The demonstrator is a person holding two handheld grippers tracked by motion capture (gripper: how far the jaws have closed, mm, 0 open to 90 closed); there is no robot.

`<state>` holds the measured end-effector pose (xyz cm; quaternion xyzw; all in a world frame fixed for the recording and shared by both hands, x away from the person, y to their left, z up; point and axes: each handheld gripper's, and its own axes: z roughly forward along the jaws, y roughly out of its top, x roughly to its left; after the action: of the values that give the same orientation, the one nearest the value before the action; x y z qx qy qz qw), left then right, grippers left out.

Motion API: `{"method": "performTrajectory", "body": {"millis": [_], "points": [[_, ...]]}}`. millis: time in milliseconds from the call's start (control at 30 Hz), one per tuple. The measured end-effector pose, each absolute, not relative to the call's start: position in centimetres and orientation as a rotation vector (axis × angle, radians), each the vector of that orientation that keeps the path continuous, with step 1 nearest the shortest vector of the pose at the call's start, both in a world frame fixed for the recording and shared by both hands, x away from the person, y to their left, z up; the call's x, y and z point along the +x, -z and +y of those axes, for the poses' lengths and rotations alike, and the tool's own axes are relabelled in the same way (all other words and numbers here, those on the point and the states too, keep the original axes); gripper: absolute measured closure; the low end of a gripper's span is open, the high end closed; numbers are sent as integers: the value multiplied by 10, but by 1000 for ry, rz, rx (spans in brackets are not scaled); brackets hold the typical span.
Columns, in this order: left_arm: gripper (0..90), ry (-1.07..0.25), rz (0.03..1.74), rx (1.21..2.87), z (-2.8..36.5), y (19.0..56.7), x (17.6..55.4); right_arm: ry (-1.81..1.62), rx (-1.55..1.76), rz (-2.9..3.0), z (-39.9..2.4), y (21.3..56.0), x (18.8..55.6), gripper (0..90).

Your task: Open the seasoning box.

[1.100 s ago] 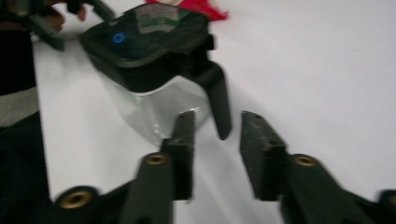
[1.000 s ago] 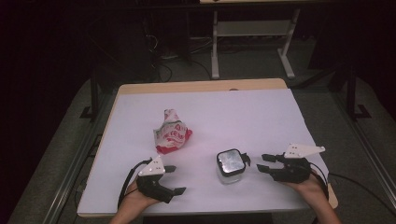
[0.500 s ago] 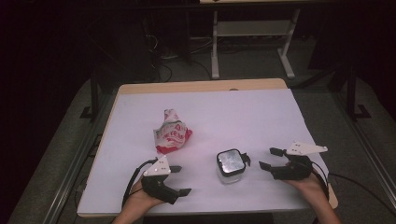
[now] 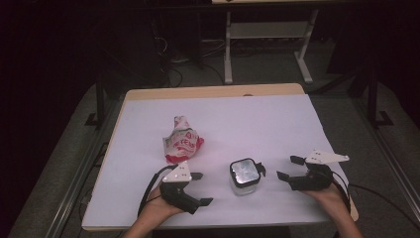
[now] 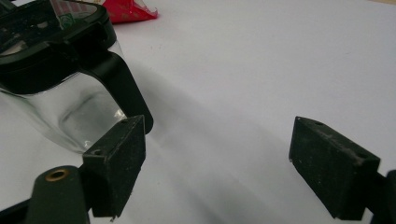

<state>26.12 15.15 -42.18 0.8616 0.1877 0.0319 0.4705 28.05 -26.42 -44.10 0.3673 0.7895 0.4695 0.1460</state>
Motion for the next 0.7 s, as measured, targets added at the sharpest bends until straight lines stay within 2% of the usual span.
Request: {"method": "performTrajectory", "body": {"millis": [700], "points": [[117, -46, 342, 2135, 107, 408, 286, -1323, 1062, 2296, -263, 443, 281, 147]]}}
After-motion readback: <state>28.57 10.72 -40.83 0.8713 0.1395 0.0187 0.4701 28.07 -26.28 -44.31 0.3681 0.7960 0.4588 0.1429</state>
